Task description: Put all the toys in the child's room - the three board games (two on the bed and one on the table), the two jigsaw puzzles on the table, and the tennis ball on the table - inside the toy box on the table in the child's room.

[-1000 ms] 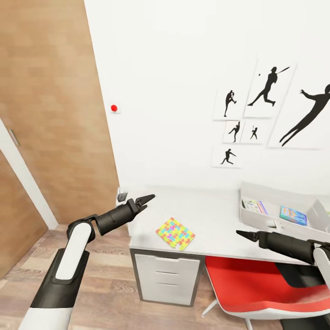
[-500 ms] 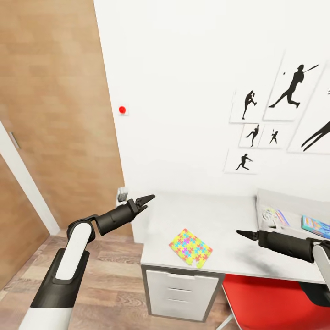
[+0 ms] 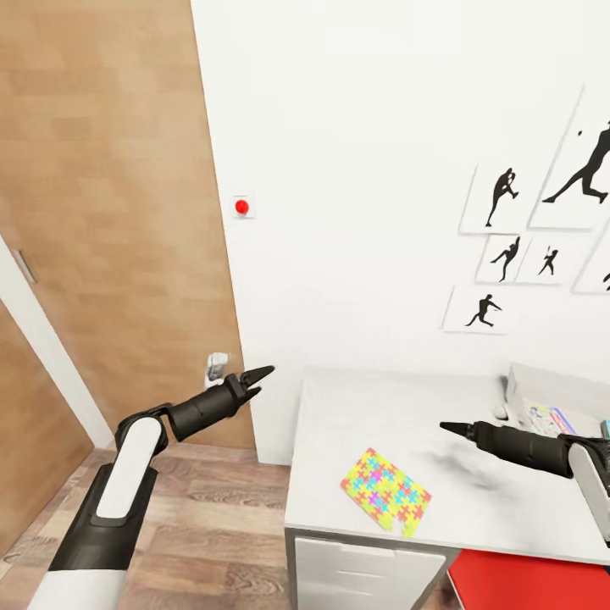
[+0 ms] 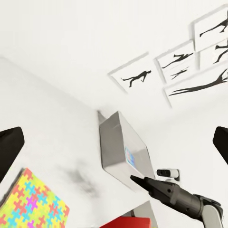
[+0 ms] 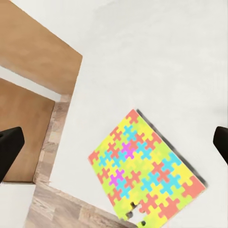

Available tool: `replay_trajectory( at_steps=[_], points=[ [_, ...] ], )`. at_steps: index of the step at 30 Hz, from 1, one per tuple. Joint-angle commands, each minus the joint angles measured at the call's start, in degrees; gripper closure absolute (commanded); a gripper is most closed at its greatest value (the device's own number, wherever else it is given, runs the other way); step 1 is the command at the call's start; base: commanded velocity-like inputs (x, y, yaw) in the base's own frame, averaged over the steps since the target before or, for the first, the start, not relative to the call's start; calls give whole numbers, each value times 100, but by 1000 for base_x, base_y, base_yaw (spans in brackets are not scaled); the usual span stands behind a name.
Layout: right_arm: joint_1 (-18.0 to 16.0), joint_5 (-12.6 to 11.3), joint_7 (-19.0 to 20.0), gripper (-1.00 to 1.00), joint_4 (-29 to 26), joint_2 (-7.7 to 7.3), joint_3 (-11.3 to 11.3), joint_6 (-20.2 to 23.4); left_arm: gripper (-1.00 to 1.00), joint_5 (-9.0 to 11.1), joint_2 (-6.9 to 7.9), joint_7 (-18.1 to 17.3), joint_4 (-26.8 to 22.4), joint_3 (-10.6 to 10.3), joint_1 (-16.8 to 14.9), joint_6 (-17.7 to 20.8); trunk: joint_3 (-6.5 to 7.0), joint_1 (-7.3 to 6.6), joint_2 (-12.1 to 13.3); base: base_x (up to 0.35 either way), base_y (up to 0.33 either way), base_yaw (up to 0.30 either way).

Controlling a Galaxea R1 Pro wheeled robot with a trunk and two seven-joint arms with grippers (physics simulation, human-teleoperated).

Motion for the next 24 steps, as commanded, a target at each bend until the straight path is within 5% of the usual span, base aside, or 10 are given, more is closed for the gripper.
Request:
replay_trajectory(
  at_steps=[1, 10, 24],
  points=[
    [-8, 27, 40, -100, 1, 1, -7, 28, -100, -32, -4, -44, 1, 17, -5, 33, -12, 6, -13, 222, 214, 0],
    [-352, 27, -209, -100, 809, 7, 4, 28, -100, -36, 153, -31, 208, 327, 160, 30, -12, 6, -13, 219, 200, 0],
    [-745, 27, -347, -100, 1709, 4, 23, 28, -100, -35, 424, -61, 996, 407, 260, -131, -12, 6, -13, 75, 62, 0]
  ],
)
